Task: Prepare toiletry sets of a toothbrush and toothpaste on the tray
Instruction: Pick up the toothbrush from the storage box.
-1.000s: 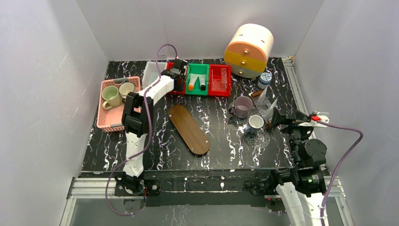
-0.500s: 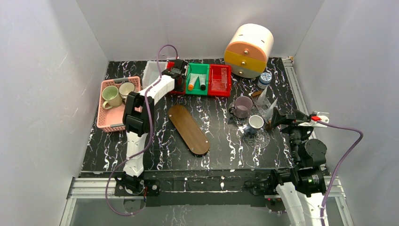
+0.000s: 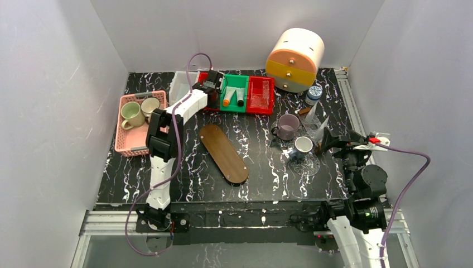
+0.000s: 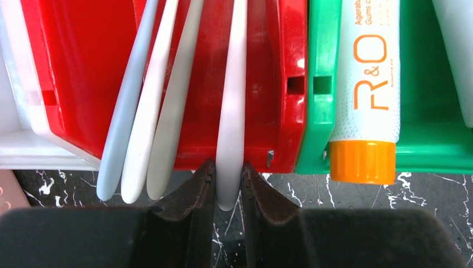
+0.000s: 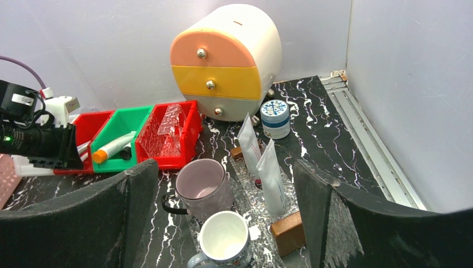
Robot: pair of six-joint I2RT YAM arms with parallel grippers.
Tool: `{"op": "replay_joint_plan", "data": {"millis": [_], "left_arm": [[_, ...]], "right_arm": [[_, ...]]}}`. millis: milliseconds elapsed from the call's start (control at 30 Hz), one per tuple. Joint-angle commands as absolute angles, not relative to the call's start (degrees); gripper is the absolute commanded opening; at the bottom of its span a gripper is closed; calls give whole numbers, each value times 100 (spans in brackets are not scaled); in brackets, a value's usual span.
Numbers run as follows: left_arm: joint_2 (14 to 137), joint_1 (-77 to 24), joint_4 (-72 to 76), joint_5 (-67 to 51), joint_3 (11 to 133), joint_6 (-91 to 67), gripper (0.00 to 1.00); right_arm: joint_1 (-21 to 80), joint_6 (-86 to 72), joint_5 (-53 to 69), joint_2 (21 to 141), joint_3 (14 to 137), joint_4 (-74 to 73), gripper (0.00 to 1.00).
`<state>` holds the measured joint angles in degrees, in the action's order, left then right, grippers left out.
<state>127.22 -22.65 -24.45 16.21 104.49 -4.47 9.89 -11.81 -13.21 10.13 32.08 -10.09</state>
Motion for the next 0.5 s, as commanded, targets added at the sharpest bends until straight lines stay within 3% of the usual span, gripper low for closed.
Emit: {"op": "replay_joint_plan", "data": {"millis": [0,467], "left_arm": [[12137,-2233,-2384,1563,10046,-600,0],[10875,-2233,-1081,1749,8477,-1382,0]], "right_arm": [[1011,-1134,-1279,1046,3215,-750,98],[1014,-1134,-1239,1161,3246,-791,98]]}}
